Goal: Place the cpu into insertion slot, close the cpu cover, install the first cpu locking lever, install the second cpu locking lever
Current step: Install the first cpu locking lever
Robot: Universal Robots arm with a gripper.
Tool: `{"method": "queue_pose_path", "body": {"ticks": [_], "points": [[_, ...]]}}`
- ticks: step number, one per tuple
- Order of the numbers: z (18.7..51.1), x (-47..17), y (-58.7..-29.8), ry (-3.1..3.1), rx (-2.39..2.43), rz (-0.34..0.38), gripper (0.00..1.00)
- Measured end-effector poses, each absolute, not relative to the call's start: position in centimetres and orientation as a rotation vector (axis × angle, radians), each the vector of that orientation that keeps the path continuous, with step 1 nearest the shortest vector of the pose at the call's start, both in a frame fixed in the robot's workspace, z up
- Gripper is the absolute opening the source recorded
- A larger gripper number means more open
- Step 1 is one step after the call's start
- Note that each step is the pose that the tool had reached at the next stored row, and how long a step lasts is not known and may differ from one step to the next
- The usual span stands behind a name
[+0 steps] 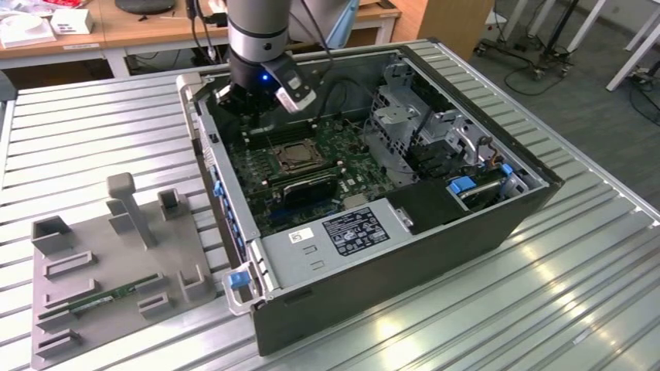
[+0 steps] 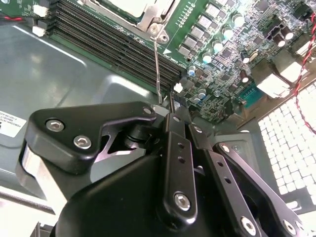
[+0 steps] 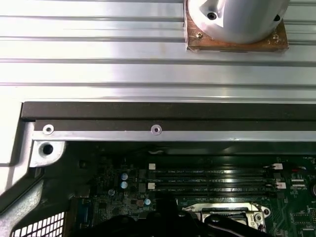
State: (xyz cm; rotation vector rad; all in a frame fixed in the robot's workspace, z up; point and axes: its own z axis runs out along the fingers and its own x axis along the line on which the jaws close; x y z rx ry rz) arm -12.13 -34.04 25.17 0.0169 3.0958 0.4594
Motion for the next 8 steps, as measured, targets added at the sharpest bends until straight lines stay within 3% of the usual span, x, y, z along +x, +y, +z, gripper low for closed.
{"method": "queue_pose_path", "body": {"ticks": [8], "points": [[25.15,-11.35,-34.04,3.095,0.013,0.469,0.11]]}}
